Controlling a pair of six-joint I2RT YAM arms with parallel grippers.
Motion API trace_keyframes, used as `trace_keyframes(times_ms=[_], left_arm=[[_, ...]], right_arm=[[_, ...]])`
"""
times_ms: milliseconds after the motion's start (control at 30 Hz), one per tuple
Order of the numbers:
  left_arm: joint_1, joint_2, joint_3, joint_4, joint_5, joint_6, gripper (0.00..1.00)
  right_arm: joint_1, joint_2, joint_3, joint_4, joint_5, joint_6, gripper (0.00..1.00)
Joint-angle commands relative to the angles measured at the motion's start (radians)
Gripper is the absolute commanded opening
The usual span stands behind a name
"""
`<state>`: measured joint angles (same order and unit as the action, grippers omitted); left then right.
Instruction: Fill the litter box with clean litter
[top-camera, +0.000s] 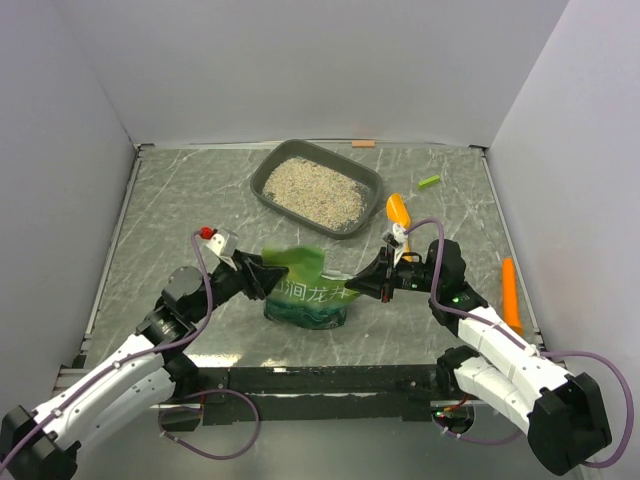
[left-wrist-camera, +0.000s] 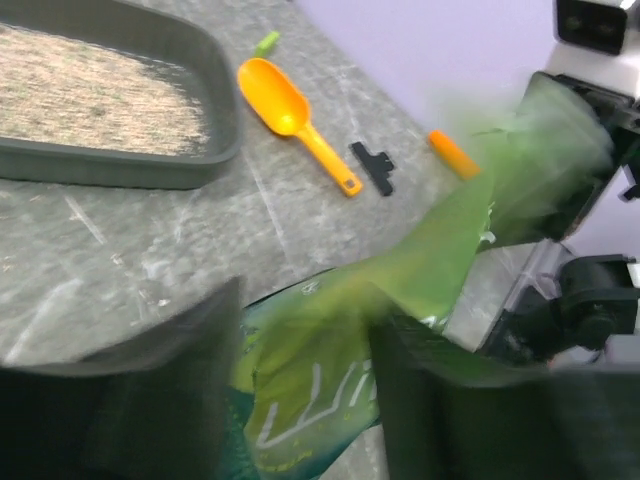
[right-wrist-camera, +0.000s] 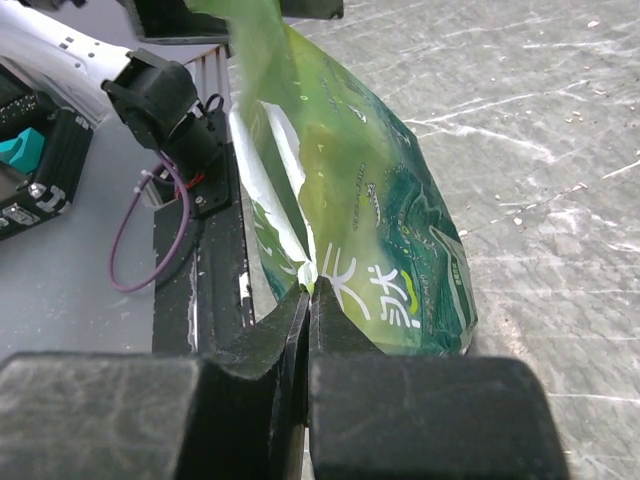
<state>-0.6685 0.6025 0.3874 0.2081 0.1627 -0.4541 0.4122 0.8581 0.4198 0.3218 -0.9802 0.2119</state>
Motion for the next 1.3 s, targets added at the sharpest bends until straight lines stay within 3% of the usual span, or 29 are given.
trace_keyframes(times_ms=[0, 100, 200, 433, 633, 767, 800, 967, 1267], left_arm=[[0.081, 0.031, -0.051, 0.242, 0.212, -0.072, 0.35], [0.151, 0.051, -0.087, 0.347, 0.335, -0.132, 0.13], [0.207, 0.062, -0.120, 0.421, 0.429, -0.195, 0.01], [0.237, 0.065, -0.117, 0.494, 0.552, -0.304, 0.01], [0.237, -0.015, -0.104, 0.427, 0.593, -0.388, 0.01], [0.237, -0.096, -0.064, 0.211, 0.577, -0.388, 0.01], [0.237, -0.113, -0.039, 0.088, 0.542, -0.383, 0.01], [0.237, -0.249, 0.002, -0.205, 0.411, -0.426, 0.01], [0.237, -0.486, -0.038, -0.602, 0.304, -0.632, 0.01]], right_arm=[[0.000, -0.027, 0.000, 0.062, -0.022, 0.012, 0.00], [-0.001, -0.039, -0.009, 0.051, -0.017, 0.020, 0.00], [-0.001, -0.057, -0.026, 0.060, -0.017, 0.041, 0.00], [-0.003, -0.039, -0.012, -0.003, -0.037, 0.145, 0.00], [-0.001, 0.037, 0.017, -0.027, -0.115, 0.299, 0.00], [-0.003, 0.096, 0.063, -0.159, -0.159, 0.346, 0.00], [-0.003, 0.105, 0.076, -0.179, -0.170, 0.357, 0.00], [-0.003, 0.098, 0.068, -0.256, -0.196, 0.460, 0.00], [0.000, 0.107, -0.045, -0.193, -0.281, 0.682, 0.00]])
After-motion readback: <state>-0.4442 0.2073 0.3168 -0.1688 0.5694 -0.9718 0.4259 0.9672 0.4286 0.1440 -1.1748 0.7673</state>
